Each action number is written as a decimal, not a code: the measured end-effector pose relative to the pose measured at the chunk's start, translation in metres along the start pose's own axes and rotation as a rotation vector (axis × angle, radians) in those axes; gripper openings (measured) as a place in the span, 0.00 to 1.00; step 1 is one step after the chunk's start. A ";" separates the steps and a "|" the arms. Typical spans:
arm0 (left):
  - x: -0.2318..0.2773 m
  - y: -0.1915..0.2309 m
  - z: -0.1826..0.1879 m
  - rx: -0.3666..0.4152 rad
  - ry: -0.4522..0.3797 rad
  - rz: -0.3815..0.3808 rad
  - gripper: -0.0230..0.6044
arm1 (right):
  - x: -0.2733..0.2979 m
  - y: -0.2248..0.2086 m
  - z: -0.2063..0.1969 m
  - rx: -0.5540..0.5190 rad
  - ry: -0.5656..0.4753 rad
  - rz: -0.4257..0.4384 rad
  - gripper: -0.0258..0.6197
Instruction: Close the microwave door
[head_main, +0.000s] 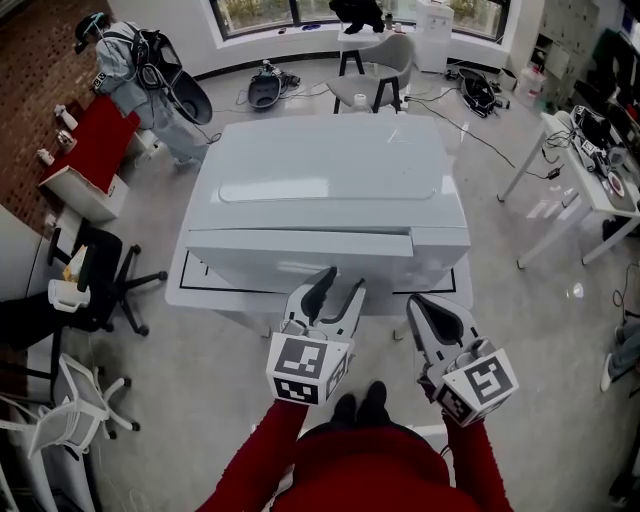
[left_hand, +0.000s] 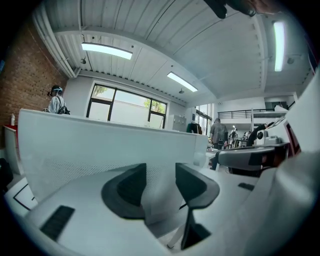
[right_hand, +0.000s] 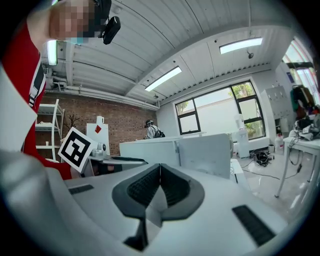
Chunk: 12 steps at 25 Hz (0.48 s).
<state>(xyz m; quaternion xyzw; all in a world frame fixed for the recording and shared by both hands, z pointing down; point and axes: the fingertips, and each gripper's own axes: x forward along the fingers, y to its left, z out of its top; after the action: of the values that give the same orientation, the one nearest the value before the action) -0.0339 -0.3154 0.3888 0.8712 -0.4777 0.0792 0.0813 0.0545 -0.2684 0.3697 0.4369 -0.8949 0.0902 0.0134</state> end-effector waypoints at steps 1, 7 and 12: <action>0.001 0.001 0.001 -0.008 -0.001 0.001 0.34 | 0.001 0.000 0.001 0.000 0.001 0.000 0.06; 0.000 0.001 0.002 0.001 -0.007 0.020 0.34 | 0.000 0.000 0.003 0.010 -0.004 0.000 0.06; 0.005 0.001 0.005 0.001 0.001 0.015 0.32 | -0.004 -0.003 0.001 0.026 0.002 0.002 0.06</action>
<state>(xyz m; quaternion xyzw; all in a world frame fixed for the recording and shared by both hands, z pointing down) -0.0312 -0.3211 0.3855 0.8677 -0.4839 0.0802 0.0804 0.0594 -0.2677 0.3684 0.4363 -0.8940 0.1023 0.0083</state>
